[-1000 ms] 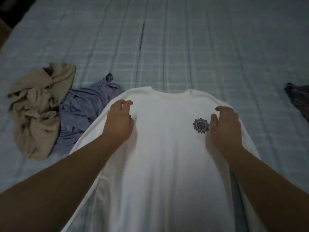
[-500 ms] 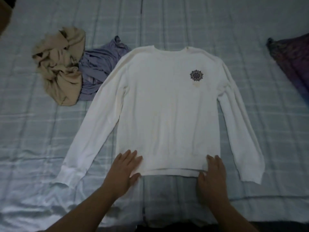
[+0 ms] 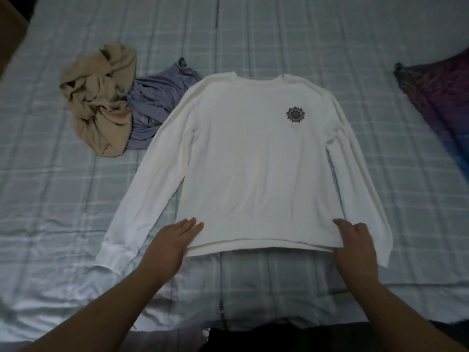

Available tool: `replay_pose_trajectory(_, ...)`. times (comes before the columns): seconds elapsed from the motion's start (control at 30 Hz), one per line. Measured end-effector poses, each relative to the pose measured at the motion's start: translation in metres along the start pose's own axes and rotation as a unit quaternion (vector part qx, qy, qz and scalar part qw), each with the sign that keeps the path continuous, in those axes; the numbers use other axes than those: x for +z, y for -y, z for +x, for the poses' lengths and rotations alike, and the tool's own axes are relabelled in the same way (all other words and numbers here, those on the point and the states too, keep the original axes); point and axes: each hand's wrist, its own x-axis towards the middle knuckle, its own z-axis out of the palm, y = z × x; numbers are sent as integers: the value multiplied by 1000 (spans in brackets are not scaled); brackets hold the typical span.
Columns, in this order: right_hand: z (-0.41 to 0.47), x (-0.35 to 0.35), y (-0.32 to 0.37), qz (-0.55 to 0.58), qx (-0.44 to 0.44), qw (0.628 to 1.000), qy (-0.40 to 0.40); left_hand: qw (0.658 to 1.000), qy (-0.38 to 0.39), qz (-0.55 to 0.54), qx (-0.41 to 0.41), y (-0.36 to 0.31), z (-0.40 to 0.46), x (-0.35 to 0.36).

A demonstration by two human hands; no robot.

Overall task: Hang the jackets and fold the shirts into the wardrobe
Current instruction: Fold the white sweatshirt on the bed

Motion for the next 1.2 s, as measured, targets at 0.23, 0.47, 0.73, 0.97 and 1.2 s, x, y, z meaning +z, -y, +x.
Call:
replay_pose_trajectory(0.23, -24, 14, -47, -261, -156, 945, 121, 997, 71, 28, 4, 9, -17, 21)
replay_pose_trajectory(0.47, -29, 34, -42, -241, -95, 931, 258, 988, 114, 97, -45, -15, -21, 26)
replay_pose_trajectory(0.73, -17, -39, -47, -31, 77, 985, 150, 999, 36, 11, -3, -99, 39, -26)
replay_pose_trajectory(0.97, 46, -44, -116, 96, 316, 943, 39, 996, -4, -68, 64, -219, 151, 14)
replay_pose_trajectory(1.2, 67, -36, -151, 142, 294, 929, 177, 992, 49, -107, 38, -332, 223, 49)
